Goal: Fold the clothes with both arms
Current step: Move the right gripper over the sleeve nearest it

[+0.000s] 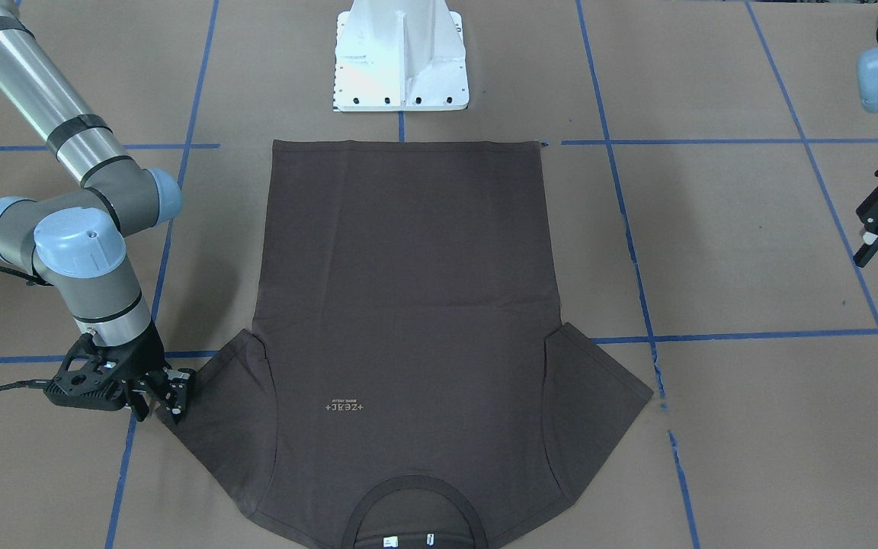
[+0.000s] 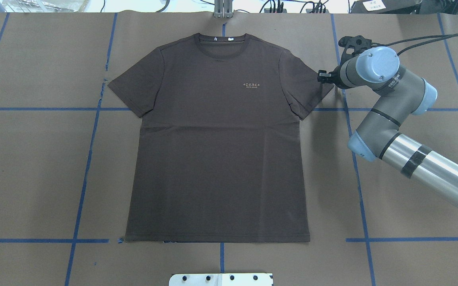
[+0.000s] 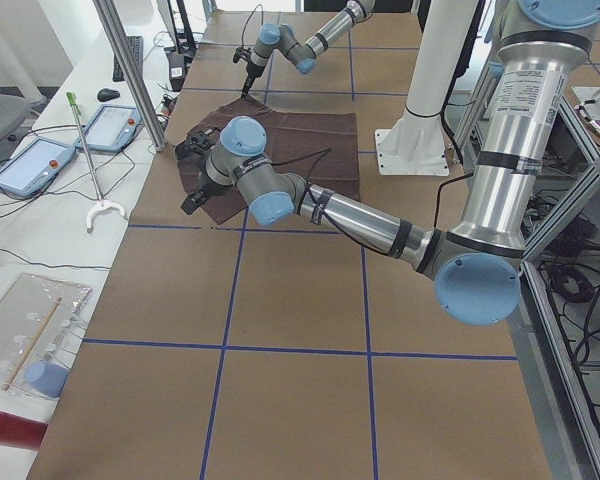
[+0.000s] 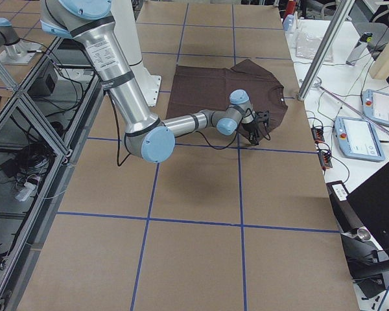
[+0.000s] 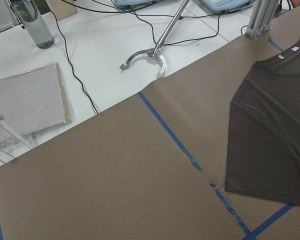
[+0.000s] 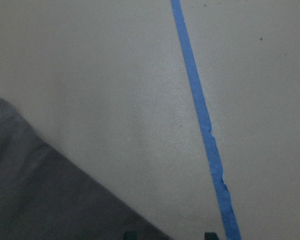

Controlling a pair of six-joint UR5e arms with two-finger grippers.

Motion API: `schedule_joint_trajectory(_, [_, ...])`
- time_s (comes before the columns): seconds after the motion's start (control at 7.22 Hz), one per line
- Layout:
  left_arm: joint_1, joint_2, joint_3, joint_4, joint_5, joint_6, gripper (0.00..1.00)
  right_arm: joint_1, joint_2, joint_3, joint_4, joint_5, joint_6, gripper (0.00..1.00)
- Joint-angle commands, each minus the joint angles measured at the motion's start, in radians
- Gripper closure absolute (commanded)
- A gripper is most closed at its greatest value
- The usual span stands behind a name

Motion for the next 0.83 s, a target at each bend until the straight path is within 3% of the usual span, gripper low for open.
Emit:
schedule_joint_trajectory(0.0, [0.000,0.000,-0.003,0.000,0.000,-0.001,0.00,0.000,0.003,-0.001,0.001,0.000,0.004,0.75])
schedule_joint_trajectory(0.14, [0.000,0.000,-0.006,0.000,0.000,-0.001,0.00,-0.002,0.001,-0.001,0.000,-0.002,0.002,0.95])
schedule_joint_trajectory(0.28, [0.000,0.000,-0.006,0.000,0.000,-0.001,0.00,-0.002,0.003,-0.001,0.000,-0.002,0.001,1.00])
schedule_joint_trajectory(0.69, [0.000,0.000,-0.006,0.002,0.000,-0.001,0.00,-0.003,0.039,0.002,-0.022,-0.008,-0.004,1.00])
